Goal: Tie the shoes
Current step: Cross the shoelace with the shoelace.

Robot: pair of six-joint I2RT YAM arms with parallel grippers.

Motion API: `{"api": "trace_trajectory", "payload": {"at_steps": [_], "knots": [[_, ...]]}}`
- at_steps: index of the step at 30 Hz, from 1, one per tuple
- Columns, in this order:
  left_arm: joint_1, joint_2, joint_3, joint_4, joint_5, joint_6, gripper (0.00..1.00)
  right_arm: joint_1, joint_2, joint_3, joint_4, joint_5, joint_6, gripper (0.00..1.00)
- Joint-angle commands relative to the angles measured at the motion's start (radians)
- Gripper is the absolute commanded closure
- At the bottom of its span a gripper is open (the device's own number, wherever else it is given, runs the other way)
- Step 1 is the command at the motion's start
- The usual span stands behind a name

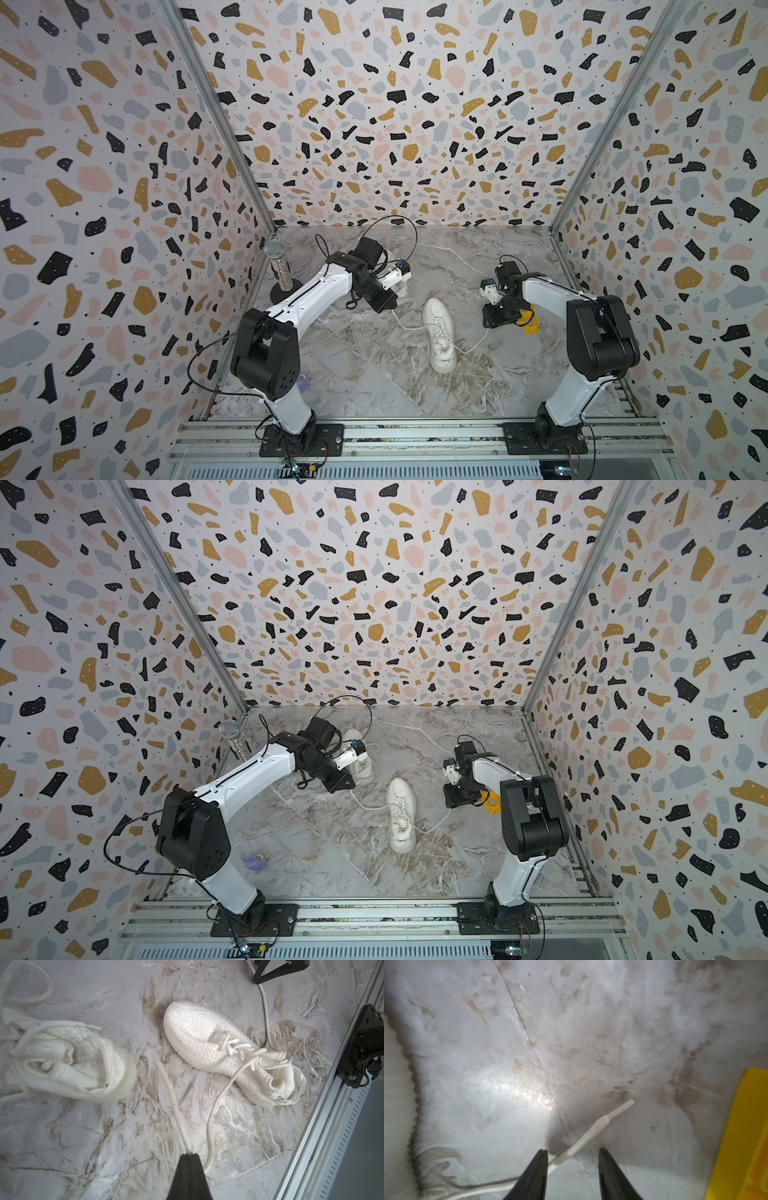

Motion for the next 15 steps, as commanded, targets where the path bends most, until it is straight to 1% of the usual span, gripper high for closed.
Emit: {"api": "trace_trajectory", "payload": {"at_steps": [1,3,8,10,11,15], "knots": [[0.003,-0.019,-0.001,-0.008,0.021,0.016,1.0,0.022,0.022,0.012,-0.017,0.087,-0.007,0.63],[0.003,-0.024,-0.005,-0.009,0.026,0.018,1.0,0.036,0.024,0.009,-0.016,0.112,-0.013,0.7],[0.003,-0.023,-0.01,-0.01,0.05,0.01,1.0,0.047,0.021,-0.003,0.011,0.121,-0.009,0.92],[0.003,-0.015,-0.008,-0.011,0.055,0.009,1.0,0.047,0.012,0.005,0.017,0.108,-0.009,0.97],[0.002,-0.01,-0.005,-0.01,0.061,0.008,1.0,0.047,0.004,0.009,0.021,0.102,-0.009,1.0],[0.002,-0.001,0.007,-0.001,0.092,-0.005,1.0,0.042,-0.05,0.013,0.062,0.066,-0.027,1.0]]}}
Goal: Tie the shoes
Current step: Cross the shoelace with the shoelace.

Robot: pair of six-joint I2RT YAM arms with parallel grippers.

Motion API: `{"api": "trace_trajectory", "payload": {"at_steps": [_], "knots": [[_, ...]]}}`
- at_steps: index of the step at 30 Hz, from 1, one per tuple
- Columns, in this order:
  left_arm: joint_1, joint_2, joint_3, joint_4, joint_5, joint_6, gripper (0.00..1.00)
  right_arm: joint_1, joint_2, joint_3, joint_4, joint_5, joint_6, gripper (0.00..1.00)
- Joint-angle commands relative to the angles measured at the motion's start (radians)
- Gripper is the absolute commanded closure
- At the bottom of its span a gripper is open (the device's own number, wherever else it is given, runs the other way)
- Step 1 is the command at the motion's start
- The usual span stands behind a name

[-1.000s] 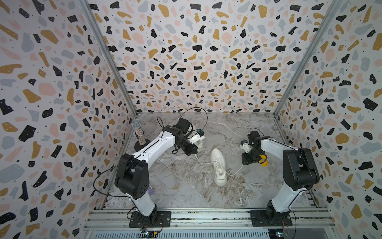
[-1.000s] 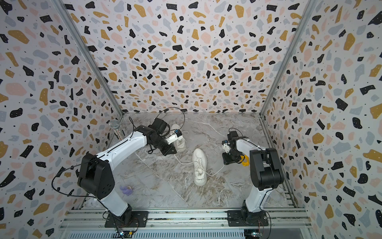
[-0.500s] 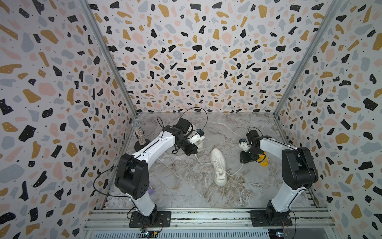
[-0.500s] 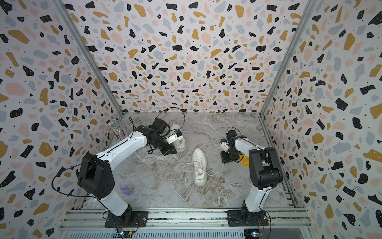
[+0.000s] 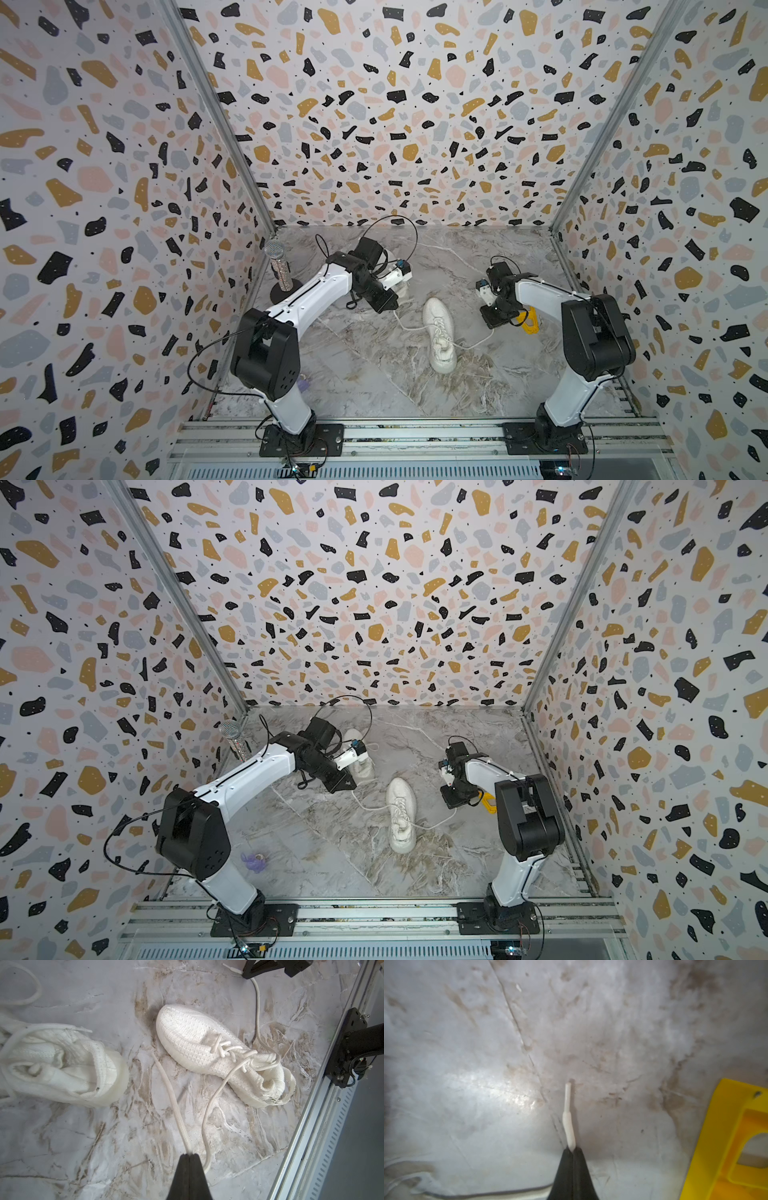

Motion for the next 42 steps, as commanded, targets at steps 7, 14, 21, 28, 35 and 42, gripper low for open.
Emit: {"api": "trace_trajectory", "payload": {"at_steps": [7,14,21,28,35,42], "knots": [[0.006,-0.055,-0.063,0.101,0.068,-0.041,1.0,-0.005,-0.168,0.043,0.143,-0.155,-0.062,1.0],[0.016,-0.088,-0.146,0.201,0.096,-0.085,1.0,-0.005,-0.2,0.155,0.172,-0.461,-0.106,1.0],[0.064,-0.131,-0.236,0.313,0.138,-0.115,1.0,0.035,-0.1,0.296,0.069,-0.669,-0.156,1.0],[0.119,-0.188,-0.283,0.334,0.181,-0.081,1.0,0.093,-0.032,0.355,0.008,-0.691,-0.197,1.0],[0.208,-0.283,-0.243,0.256,0.199,-0.04,1.0,0.084,-0.136,0.383,-0.035,-0.605,-0.213,1.0],[0.225,-0.335,-0.231,0.206,0.159,0.007,1.0,0.033,-0.308,0.43,-0.021,-0.463,-0.154,1.0]]}}
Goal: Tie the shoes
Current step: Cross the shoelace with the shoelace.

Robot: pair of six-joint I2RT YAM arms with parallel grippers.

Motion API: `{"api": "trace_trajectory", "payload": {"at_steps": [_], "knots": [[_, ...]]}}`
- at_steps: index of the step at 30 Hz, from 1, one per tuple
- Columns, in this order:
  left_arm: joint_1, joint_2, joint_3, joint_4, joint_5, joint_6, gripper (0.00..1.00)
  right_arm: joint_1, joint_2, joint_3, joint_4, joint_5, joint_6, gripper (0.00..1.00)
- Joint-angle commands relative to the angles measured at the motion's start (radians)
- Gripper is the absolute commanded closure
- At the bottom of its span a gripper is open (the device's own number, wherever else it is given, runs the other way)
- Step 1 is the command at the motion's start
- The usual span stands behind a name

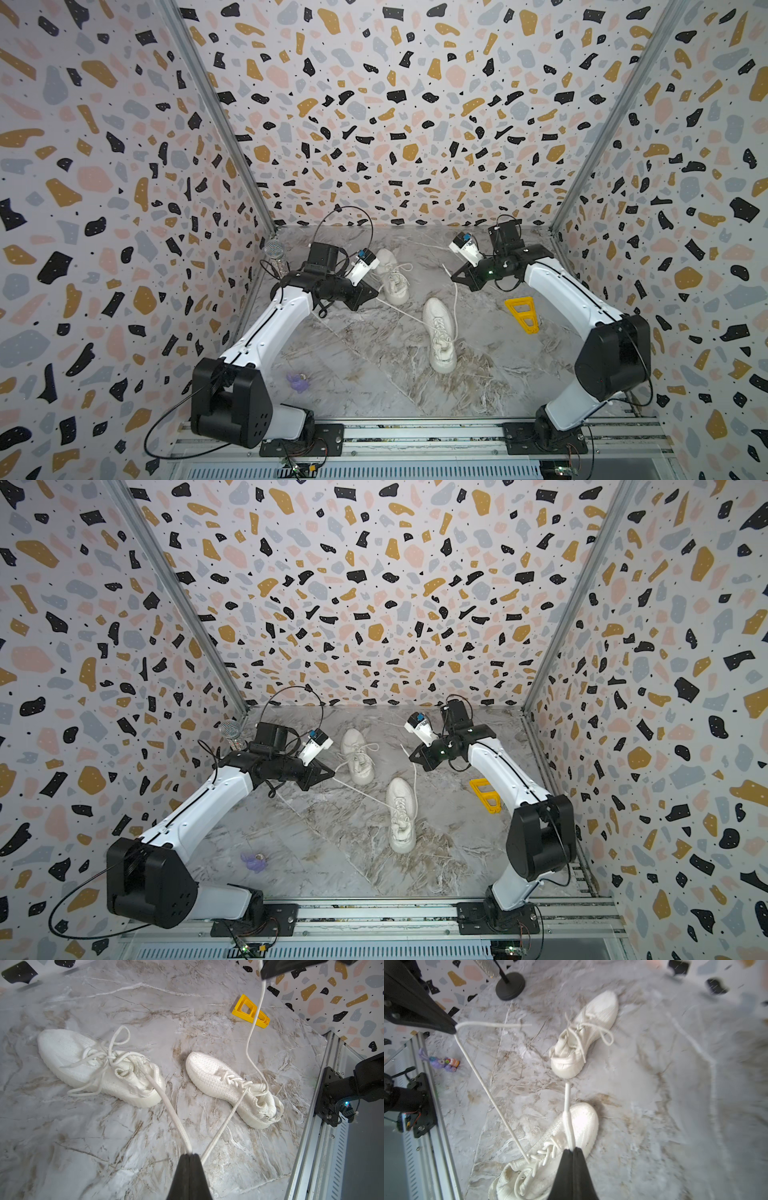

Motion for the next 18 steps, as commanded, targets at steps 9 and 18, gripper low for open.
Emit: {"api": "trace_trajectory", "payload": {"at_steps": [9,18], "knots": [[0.001,0.009,0.076,-0.092,0.072,0.063,1.0,-0.034,-0.101,0.148,-0.006,0.121,0.046,1.0],[0.001,0.022,0.05,-0.094,0.132,0.106,1.0,-0.02,-0.003,0.133,0.031,-0.03,0.052,1.0]]}}
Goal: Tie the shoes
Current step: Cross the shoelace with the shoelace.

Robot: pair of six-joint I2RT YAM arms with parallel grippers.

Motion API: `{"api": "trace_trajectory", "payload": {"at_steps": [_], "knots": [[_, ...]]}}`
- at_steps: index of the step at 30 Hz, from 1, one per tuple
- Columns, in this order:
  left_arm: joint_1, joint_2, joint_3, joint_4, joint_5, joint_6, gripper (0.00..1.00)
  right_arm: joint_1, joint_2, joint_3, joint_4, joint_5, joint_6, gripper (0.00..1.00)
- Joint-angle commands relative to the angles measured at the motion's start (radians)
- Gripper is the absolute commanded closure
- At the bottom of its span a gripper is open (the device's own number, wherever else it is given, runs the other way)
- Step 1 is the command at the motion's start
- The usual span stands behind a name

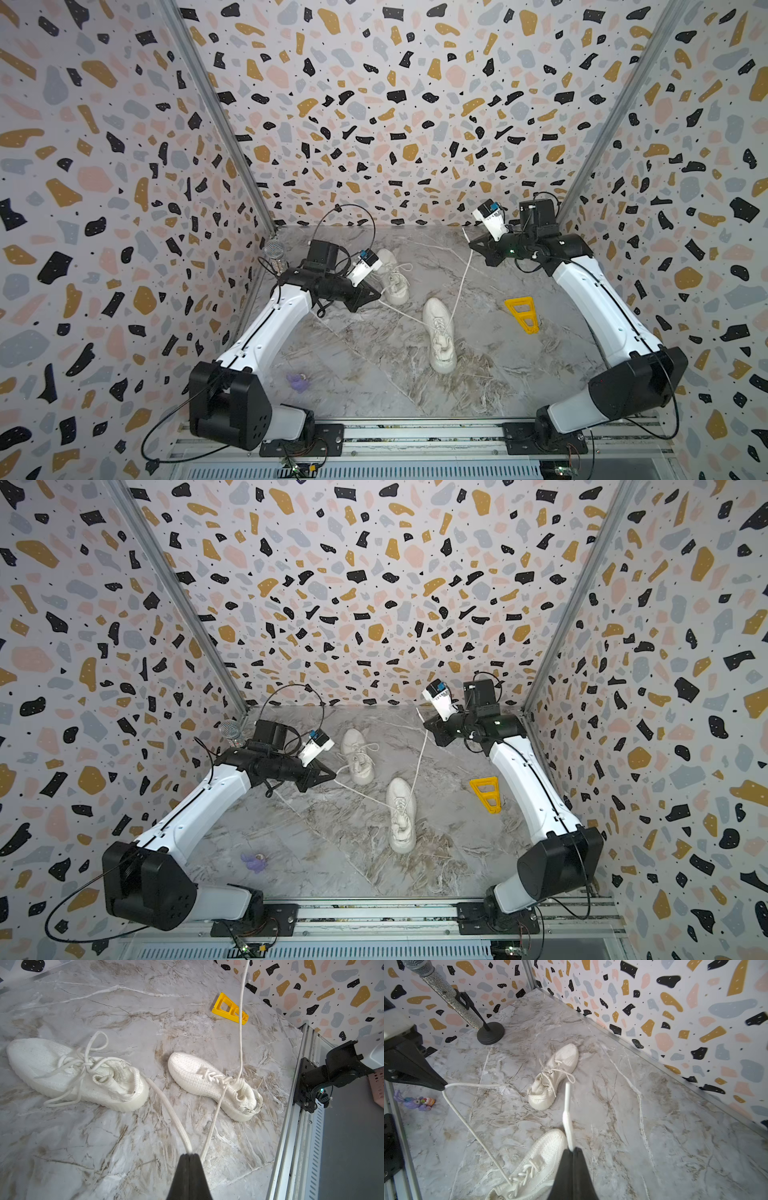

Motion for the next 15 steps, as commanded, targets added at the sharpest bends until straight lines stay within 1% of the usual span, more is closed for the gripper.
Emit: {"api": "trace_trajectory", "payload": {"at_steps": [1,6,12,15], "knots": [[0.002,0.007,0.0,-0.006,0.053,0.048,1.0,0.016,0.015,-0.006,0.022,-0.088,0.0,1.0],[0.002,0.041,-0.003,-0.004,0.05,0.057,1.0,0.052,0.1,-0.018,-0.001,-0.113,-0.068,1.0],[0.002,0.051,-0.009,-0.004,0.051,0.061,1.0,0.099,0.214,-0.018,-0.073,-0.201,-0.144,1.0],[0.002,0.047,-0.015,-0.005,0.045,0.061,1.0,0.125,0.257,-0.028,-0.098,-0.242,-0.161,1.0]]}}
